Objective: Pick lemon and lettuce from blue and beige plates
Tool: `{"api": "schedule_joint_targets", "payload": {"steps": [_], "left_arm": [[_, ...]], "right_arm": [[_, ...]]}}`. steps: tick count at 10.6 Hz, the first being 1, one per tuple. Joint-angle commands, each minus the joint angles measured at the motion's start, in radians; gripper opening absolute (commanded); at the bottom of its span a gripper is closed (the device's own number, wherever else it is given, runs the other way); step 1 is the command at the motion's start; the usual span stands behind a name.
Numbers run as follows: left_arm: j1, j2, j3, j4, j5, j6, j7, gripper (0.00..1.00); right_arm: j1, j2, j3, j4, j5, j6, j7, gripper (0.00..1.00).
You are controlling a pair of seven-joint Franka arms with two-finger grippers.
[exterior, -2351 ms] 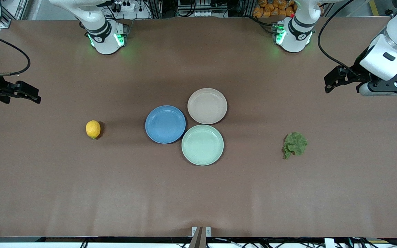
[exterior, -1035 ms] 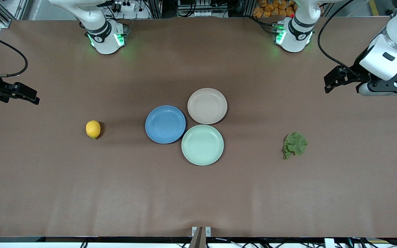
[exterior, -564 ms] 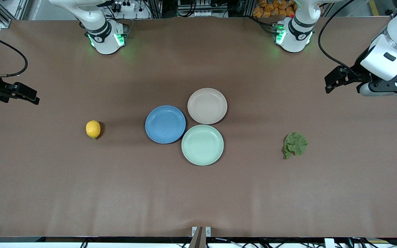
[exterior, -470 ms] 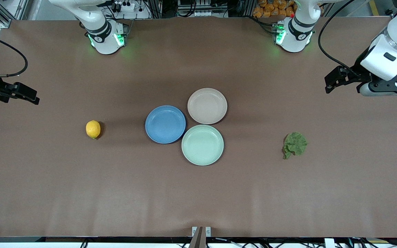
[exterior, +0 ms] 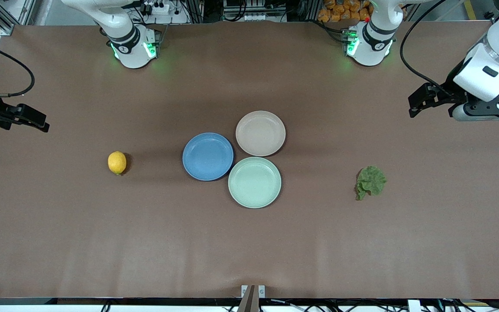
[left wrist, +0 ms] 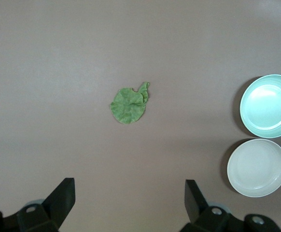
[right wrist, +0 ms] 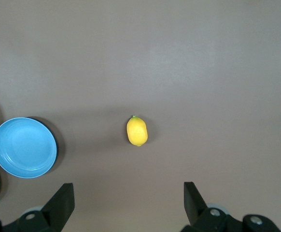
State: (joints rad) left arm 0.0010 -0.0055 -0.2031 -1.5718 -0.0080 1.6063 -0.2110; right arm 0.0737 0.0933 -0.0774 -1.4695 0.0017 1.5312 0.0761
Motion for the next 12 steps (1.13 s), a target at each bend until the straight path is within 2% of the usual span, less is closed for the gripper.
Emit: {"api": "schedule_joint_targets", "payload": {"steps": [1, 12], "left_arm": [[0.005, -0.002, -0.002, 0.012, 0.014, -0.02, 0.03, 1.0], [-0.001, -0.002, -0.004, 0.012, 0.014, -0.02, 0.028, 1.0]], "right_arm": [[-0.005, -0.069, 0.002, -0.092, 0.014, 0.055, 0.005, 1.0], [-0.005, -0.063, 0.005, -0.078, 0.011, 0.046, 0.007, 1.0]]}}
